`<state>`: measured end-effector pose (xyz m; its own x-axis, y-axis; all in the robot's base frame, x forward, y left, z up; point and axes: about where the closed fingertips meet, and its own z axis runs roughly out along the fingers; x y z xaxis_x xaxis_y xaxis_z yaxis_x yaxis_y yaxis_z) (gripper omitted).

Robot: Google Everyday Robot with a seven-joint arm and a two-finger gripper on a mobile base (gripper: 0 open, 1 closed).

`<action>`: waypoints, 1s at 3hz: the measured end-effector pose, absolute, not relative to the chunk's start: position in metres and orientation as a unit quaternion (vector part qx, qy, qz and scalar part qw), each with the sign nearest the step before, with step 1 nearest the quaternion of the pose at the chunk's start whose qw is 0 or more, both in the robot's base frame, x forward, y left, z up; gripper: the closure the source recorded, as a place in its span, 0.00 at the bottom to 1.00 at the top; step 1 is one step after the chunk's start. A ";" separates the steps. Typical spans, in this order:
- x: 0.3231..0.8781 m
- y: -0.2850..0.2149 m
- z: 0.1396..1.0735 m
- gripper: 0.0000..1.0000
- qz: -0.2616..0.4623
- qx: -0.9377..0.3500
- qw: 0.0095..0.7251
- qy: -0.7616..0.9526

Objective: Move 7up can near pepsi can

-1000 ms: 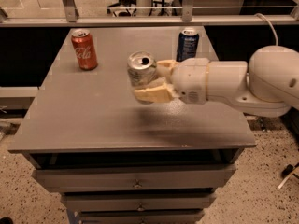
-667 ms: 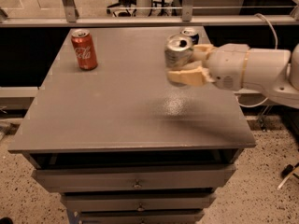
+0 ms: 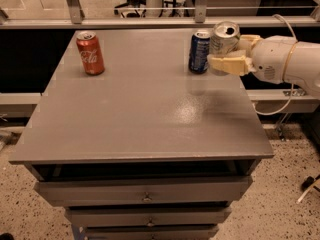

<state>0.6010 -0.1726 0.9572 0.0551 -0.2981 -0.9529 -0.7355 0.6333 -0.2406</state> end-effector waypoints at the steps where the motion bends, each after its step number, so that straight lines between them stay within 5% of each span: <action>1: 0.625 -0.207 0.950 1.00 0.165 -0.355 0.624 0.677; 3: 0.669 -0.228 0.917 1.00 0.184 -0.315 0.633 0.682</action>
Offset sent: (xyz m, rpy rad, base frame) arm 0.0690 -0.0809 -0.0401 0.1102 0.0235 -0.1683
